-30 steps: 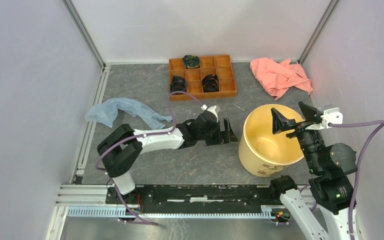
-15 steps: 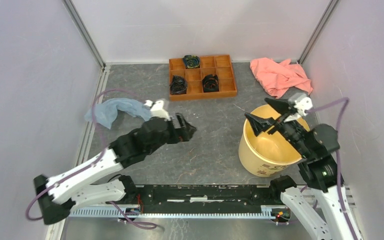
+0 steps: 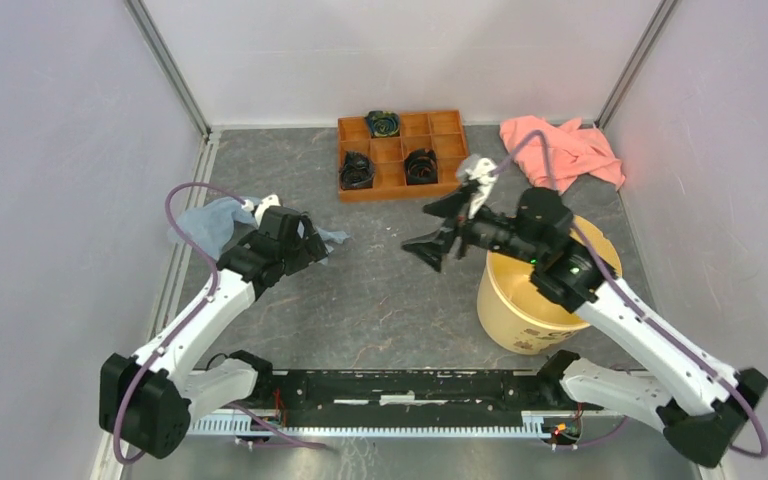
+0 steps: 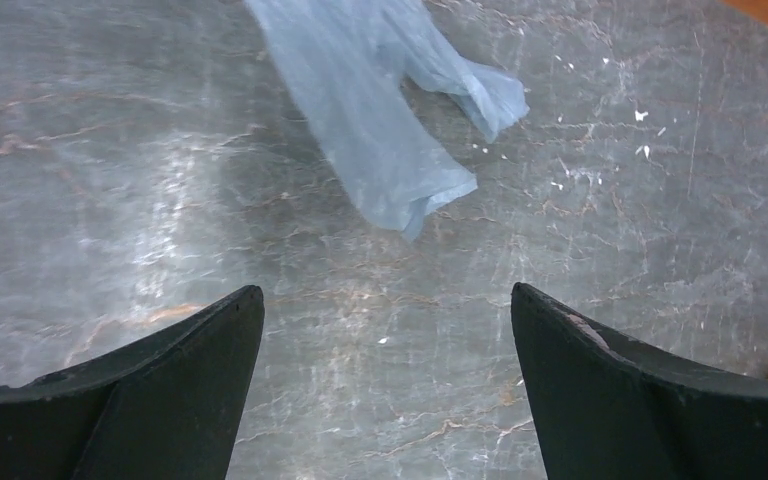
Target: Put the trash bags into the trash bin
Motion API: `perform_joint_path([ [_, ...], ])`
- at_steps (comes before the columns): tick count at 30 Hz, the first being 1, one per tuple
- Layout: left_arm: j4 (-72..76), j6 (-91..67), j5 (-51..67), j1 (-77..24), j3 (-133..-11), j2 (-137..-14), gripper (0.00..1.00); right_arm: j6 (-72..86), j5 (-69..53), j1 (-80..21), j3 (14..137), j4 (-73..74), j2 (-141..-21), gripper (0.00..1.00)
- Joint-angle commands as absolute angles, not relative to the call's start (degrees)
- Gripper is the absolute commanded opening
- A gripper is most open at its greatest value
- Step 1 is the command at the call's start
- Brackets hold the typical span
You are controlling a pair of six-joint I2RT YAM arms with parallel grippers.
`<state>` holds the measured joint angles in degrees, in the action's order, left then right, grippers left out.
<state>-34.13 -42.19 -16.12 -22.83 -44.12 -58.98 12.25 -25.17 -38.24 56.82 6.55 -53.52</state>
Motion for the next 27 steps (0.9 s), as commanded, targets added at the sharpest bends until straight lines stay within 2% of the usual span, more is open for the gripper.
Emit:
perform_joint_path([
  [1,-24.9,-37.8,-12.2,-22.1,-46.1,-65.1,0.95,8.6,-12.9,-47.6,62.8,8.2,-60.1,0.98],
  [7,-21.4,-37.1,-15.8,-21.4,-48.0,-75.6,0.82,5.8,-4.2,-52.6,61.6,7.9,-65.2,0.98],
  [9,-20.4,-37.1,-16.0,-21.3,-47.9,-77.3,0.81,4.8,-1.1,-52.8,60.9,8.6,-66.0,0.98],
  [13,-19.3,-36.3,-18.0,-21.2,-47.5,-79.0,0.67,2.7,5.0,-52.8,58.5,9.1,-66.7,0.98],
  [17,-19.3,-34.6,-18.4,-21.3,-47.6,-79.1,0.44,1.0,9.8,-53.1,57.6,10.8,-68.2,0.98],
  [20,-20.4,-34.1,-15.9,-21.2,-47.4,-77.6,0.15,0.4,11.9,-54.0,57.9,12.6,-69.5,0.98],
  [22,-21.8,-33.5,-11.1,-21.3,-47.3,-75.4,0.03,-2.1,11.8,-55.5,57.7,12.9,-69.7,0.98],
  [25,-24.2,-31.0,-0.1,-21.5,-47.1,-71.3,0.02,-3.2,11.0,-57.7,57.5,12.8,-70.4,0.98],
  [27,-27.5,-30.5,2.9,-22.8,-46.8,-67.1,0.02,-2.7,9.3,-57.9,57.2,11.8,-71.3,0.98],
])
